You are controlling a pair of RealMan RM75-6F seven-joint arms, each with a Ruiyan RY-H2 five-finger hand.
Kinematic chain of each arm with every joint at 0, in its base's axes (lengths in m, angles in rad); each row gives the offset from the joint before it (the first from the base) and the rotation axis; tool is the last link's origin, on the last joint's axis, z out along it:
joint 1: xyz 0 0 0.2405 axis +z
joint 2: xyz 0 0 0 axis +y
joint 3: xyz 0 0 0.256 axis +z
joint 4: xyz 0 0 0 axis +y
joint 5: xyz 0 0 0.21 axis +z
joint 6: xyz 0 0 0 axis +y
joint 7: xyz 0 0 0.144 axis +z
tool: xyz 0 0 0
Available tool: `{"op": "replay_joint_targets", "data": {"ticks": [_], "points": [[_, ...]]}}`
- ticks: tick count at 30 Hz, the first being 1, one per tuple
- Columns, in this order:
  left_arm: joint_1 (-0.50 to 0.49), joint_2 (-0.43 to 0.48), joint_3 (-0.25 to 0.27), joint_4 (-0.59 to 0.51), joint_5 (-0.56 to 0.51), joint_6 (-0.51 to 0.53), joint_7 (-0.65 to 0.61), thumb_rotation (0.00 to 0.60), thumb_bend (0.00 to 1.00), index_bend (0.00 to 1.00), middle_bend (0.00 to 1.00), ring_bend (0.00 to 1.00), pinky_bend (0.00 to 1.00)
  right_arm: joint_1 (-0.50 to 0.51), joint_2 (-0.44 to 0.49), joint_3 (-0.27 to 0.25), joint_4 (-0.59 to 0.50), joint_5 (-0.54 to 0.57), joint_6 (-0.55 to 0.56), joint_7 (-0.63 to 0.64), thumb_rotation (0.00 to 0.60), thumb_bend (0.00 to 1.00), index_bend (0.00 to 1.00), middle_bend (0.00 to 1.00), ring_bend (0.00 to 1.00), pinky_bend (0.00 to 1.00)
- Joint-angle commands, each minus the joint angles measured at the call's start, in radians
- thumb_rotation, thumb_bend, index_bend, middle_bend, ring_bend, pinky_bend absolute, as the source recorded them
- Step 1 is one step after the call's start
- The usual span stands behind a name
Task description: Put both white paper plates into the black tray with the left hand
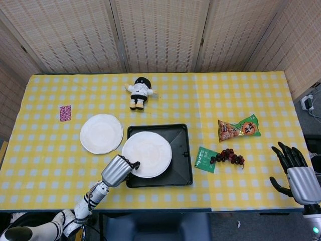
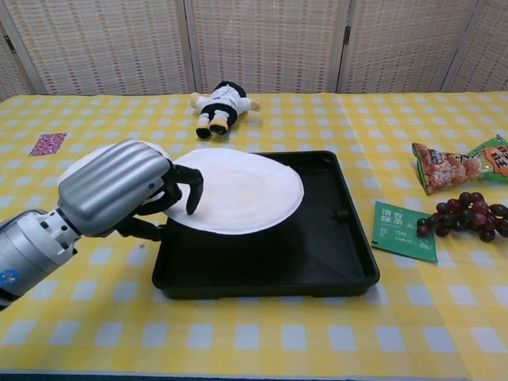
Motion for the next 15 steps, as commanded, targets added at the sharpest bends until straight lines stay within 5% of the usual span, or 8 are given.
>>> {"op": "replay_joint_targets", "data": {"ticks": [1, 15], "points": [[-0.033, -0.036, -0.016, 0.033, -0.018, -0.037, -0.001, 0.6, 0.49, 0.63, 1.0, 1.0, 1.0, -0.002, 0.004, 0.001, 0.001, 0.008, -0.003, 0.007, 0.6, 0.37, 0.0, 0.0, 0.0, 0.0], [-0.081, -0.164, -0.01, 0.191, -0.065, -0.086, -0.037, 0.6, 0.49, 0.63, 1.0, 1.0, 1.0, -0.012, 0.016, 0.006, 0.008, 0.026, 0.003, 0.026, 0.6, 0.36, 0.0, 0.0, 0.0, 0.0]]}}
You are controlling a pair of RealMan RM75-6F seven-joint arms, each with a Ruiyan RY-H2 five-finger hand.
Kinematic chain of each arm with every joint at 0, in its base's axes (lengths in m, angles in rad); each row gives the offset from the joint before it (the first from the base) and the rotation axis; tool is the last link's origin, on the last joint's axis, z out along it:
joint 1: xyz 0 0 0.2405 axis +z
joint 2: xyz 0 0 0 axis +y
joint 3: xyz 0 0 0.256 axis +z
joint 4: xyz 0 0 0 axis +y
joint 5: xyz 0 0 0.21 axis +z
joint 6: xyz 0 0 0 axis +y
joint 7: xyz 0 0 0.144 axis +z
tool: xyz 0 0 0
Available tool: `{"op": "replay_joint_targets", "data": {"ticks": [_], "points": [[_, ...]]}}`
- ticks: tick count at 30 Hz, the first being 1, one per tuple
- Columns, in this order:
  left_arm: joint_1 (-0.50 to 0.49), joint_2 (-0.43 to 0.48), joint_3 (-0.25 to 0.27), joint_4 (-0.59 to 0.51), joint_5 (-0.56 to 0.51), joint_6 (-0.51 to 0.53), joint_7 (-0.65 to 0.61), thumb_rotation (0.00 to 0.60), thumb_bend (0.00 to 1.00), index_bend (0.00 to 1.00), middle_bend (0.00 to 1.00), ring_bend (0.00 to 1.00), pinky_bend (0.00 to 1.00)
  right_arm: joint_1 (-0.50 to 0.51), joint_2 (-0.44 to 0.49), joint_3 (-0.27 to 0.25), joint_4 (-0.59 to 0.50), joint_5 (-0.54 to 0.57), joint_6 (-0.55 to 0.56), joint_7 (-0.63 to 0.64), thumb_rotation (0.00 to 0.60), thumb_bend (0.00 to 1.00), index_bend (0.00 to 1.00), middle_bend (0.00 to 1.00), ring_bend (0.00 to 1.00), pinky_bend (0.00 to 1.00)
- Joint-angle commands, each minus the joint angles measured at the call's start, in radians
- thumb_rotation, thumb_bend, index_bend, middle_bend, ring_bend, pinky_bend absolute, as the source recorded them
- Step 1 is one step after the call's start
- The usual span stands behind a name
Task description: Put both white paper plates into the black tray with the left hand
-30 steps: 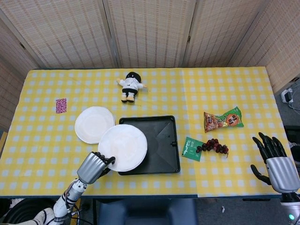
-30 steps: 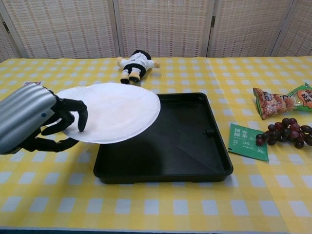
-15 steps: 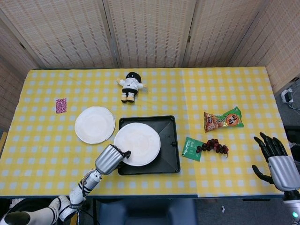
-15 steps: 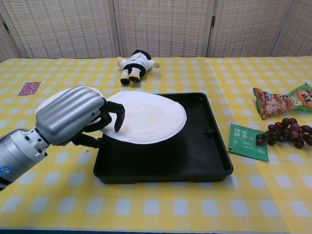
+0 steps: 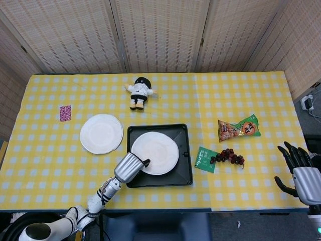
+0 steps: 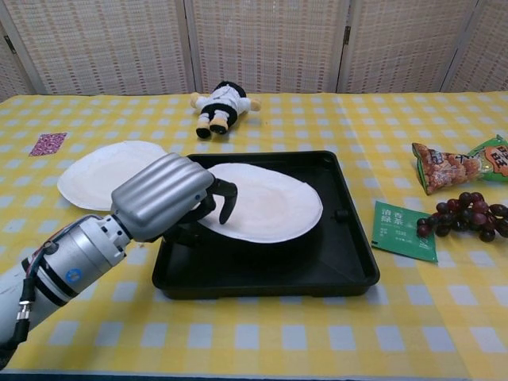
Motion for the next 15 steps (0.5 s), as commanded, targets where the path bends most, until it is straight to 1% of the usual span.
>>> {"op": "replay_joint_targets", "data": {"ticks": [1, 6, 8, 9, 10, 12, 13, 15], "points": [[-0.01, -0.026, 0.005, 0.027, -0.009, -0.004, -0.013, 0.6, 0.49, 0.63, 1.0, 1.0, 1.0, -0.001, 0.001, 0.001, 0.001, 0.003, -0.001, 0.001, 0.6, 0.36, 0.0, 0.0, 0.0, 0.0], [-0.019, -0.051, 0.013, 0.045, -0.016, -0.011, -0.015, 0.6, 0.49, 0.63, 1.0, 1.0, 1.0, -0.001, 0.001, 0.004, 0.004, 0.008, -0.003, 0.002, 0.6, 0.36, 0.0, 0.0, 0.0, 0.0], [-0.021, -0.056, 0.015, 0.044, -0.024, -0.022, -0.011, 0.6, 0.49, 0.58, 1.0, 1.0, 1.0, 0.0, 0.0, 0.004, 0.005, 0.009, -0.005, 0.002, 0.6, 0.36, 0.0, 0.0, 0.0, 0.0], [-0.021, -0.056, 0.015, 0.039, -0.03, -0.031, -0.006, 0.6, 0.46, 0.5, 1.0, 1.0, 1.0, 0.0, 0.0, 0.005, 0.005, 0.009, -0.005, 0.003, 0.6, 0.36, 0.0, 0.0, 0.0, 0.0], [-0.021, -0.054, 0.016, 0.03, -0.036, -0.041, -0.002, 0.6, 0.4, 0.42, 1.0, 1.0, 1.0, 0.0, 0.0, 0.005, 0.004, 0.008, -0.005, 0.003, 0.6, 0.37, 0.0, 0.0, 0.0, 0.0], [-0.02, -0.051, 0.013, 0.016, -0.046, -0.046, 0.013, 0.6, 0.26, 0.29, 1.0, 1.0, 1.0, -0.001, 0.001, 0.005, 0.004, 0.007, -0.002, 0.004, 0.6, 0.36, 0.0, 0.0, 0.0, 0.0], [-0.019, -0.048, 0.01, 0.006, -0.05, -0.046, 0.02, 0.6, 0.21, 0.23, 1.0, 1.0, 1.0, -0.003, 0.001, 0.005, 0.003, 0.005, 0.001, 0.004, 0.6, 0.36, 0.0, 0.0, 0.0, 0.0], [-0.017, -0.036, 0.011, -0.018, -0.055, -0.044, 0.026, 0.6, 0.18, 0.17, 1.0, 1.0, 1.0, -0.005, 0.002, 0.005, 0.002, 0.002, 0.006, 0.005, 0.6, 0.36, 0.0, 0.0, 0.0, 0.0]]}}
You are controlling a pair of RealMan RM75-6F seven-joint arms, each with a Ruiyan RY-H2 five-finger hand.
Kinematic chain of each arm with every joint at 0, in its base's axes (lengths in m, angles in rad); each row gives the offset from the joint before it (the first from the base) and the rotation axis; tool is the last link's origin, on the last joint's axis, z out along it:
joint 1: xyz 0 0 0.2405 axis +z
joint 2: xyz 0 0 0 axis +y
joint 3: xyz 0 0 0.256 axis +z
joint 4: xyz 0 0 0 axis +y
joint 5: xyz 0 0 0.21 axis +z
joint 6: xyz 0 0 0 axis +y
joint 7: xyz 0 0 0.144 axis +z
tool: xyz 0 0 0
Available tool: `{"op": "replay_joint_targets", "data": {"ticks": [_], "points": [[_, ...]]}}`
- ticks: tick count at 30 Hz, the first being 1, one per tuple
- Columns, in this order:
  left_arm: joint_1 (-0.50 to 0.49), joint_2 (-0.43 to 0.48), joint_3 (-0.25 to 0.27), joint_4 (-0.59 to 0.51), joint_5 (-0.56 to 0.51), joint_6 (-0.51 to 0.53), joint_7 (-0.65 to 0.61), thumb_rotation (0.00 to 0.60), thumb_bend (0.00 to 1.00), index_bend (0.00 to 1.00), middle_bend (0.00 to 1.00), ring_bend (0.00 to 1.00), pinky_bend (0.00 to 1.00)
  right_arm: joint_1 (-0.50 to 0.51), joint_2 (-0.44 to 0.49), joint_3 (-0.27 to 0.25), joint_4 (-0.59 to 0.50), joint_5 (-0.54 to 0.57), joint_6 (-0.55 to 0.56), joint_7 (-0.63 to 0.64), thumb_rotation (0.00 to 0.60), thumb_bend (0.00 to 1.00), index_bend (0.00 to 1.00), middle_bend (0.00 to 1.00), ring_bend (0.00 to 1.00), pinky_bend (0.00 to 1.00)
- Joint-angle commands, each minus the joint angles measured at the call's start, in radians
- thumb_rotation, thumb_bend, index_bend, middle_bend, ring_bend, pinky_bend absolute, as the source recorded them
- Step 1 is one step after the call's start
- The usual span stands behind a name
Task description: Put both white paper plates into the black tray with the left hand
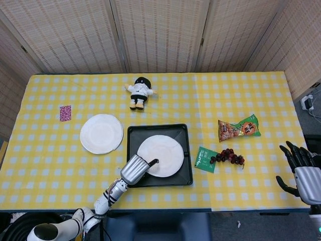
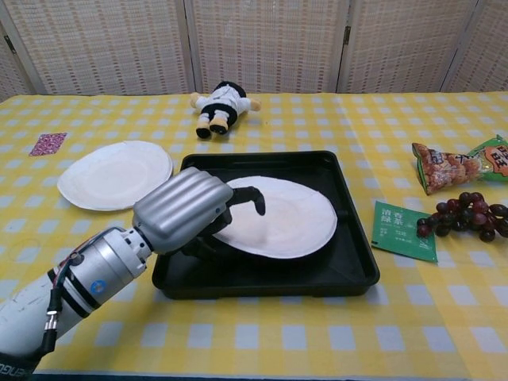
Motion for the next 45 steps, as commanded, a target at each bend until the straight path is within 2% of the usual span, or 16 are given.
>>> {"op": "replay_joint_targets", "data": {"ticks": [1, 9, 16, 23, 25, 27, 33, 41, 45], "points": [[0.004, 0.02, -0.001, -0.04, -0.011, 0.0, 0.016, 0.6, 0.18, 0.15, 1.0, 1.0, 1.0, -0.002, 0.001, 0.0, -0.001, -0.003, 0.005, 0.001, 0.6, 0.36, 0.0, 0.0, 0.0, 0.0], [0.036, 0.144, 0.027, -0.234, -0.006, 0.019, 0.123, 0.6, 0.17, 0.13, 1.0, 1.0, 1.0, -0.007, 0.0, -0.001, -0.003, -0.011, 0.014, -0.002, 0.6, 0.37, 0.0, 0.0, 0.0, 0.0], [0.086, 0.316, 0.03, -0.446, -0.014, 0.072, 0.207, 0.6, 0.18, 0.17, 1.0, 1.0, 1.0, -0.008, -0.002, -0.009, -0.008, -0.03, 0.016, -0.008, 0.6, 0.36, 0.0, 0.0, 0.0, 0.0], [0.135, 0.462, 0.025, -0.56, -0.034, 0.114, 0.235, 0.6, 0.21, 0.26, 1.0, 1.0, 1.0, -0.01, -0.005, -0.017, -0.014, -0.047, 0.021, -0.019, 0.6, 0.36, 0.0, 0.0, 0.0, 0.0], [0.146, 0.486, 0.028, -0.565, -0.047, 0.108, 0.202, 0.6, 0.22, 0.28, 1.0, 1.0, 1.0, -0.012, -0.007, -0.018, -0.016, -0.051, 0.025, -0.023, 0.6, 0.36, 0.0, 0.0, 0.0, 0.0], [0.151, 0.494, 0.027, -0.547, -0.065, 0.091, 0.165, 0.6, 0.24, 0.3, 1.0, 1.0, 1.0, -0.01, -0.009, -0.019, -0.017, -0.054, 0.023, -0.027, 0.6, 0.36, 0.0, 0.0, 0.0, 0.0], [0.155, 0.466, 0.018, -0.376, -0.105, 0.042, 0.09, 0.6, 0.27, 0.35, 1.0, 1.0, 1.0, -0.006, -0.013, -0.027, -0.021, -0.066, 0.013, -0.032, 0.6, 0.36, 0.0, 0.0, 0.0, 0.0], [0.145, 0.307, 0.015, -0.038, -0.097, 0.046, -0.02, 0.6, 0.29, 0.4, 1.0, 1.0, 1.0, -0.006, -0.01, -0.023, -0.026, -0.053, 0.009, -0.028, 0.6, 0.36, 0.0, 0.0, 0.0, 0.0], [0.141, 0.255, 0.021, 0.064, -0.097, 0.03, -0.069, 0.6, 0.29, 0.4, 1.0, 1.0, 1.0, -0.013, -0.007, -0.017, -0.025, -0.044, 0.024, -0.024, 0.6, 0.37, 0.0, 0.0, 0.0, 0.0]]}}
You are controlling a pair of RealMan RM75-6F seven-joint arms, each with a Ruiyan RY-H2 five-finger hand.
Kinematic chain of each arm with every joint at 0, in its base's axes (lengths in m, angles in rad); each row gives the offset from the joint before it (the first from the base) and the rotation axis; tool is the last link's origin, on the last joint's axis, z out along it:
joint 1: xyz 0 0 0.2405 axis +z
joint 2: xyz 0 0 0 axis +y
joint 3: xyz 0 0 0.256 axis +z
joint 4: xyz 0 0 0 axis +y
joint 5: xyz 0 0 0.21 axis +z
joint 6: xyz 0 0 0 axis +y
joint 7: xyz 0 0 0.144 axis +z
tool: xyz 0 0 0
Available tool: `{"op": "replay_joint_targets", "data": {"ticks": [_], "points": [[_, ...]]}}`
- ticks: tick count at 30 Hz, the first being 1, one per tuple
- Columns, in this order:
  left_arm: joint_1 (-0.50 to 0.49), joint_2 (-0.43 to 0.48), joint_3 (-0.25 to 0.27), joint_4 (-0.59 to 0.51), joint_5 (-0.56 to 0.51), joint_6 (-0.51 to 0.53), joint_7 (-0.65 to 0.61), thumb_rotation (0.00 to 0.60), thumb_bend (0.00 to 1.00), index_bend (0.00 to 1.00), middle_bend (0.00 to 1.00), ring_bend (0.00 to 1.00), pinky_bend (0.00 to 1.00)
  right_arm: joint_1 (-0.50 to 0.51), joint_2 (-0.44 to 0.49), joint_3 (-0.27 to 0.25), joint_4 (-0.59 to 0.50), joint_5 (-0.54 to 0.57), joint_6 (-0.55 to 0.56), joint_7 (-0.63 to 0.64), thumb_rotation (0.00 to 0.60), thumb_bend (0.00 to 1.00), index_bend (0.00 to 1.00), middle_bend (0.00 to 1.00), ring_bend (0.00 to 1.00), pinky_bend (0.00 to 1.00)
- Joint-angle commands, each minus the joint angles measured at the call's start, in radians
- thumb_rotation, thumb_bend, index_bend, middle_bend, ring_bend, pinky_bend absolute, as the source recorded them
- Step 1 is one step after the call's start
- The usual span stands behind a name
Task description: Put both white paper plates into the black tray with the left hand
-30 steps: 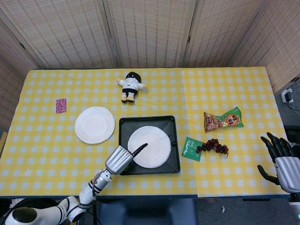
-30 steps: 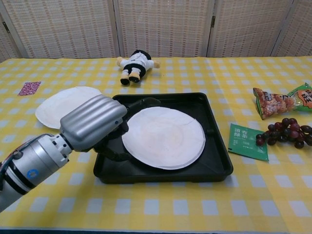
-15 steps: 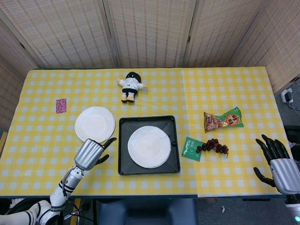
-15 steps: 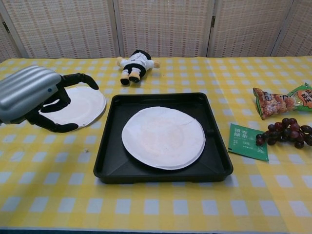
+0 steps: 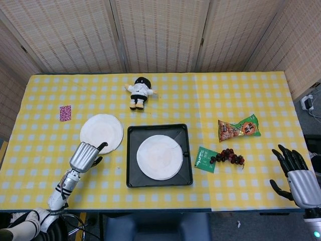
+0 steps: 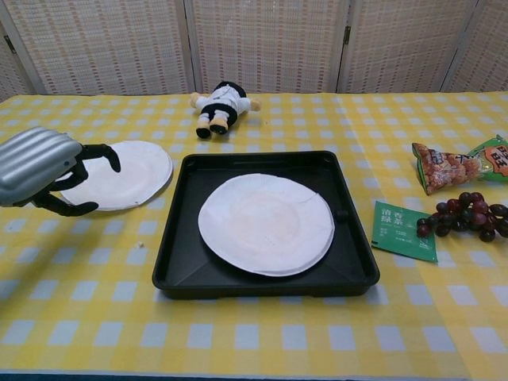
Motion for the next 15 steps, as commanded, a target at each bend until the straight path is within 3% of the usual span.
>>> {"op": "replay_joint_targets", "data": {"ticks": [1, 15], "points": [[-0.006, -0.08, 0.005, 0.127, -0.001, -0.018, -0.066, 0.6, 0.29, 0.4, 1.0, 1.0, 1.0, -0.003, 0.002, 0.005, 0.002, 0.008, 0.004, 0.003, 0.6, 0.37, 0.0, 0.0, 0.0, 0.0], [-0.005, -0.158, 0.015, 0.314, -0.019, -0.071, -0.136, 0.6, 0.31, 0.44, 1.0, 1.0, 1.0, 0.013, 0.002, 0.007, 0.006, 0.033, -0.038, 0.009, 0.6, 0.36, 0.0, 0.0, 0.0, 0.0]]}}
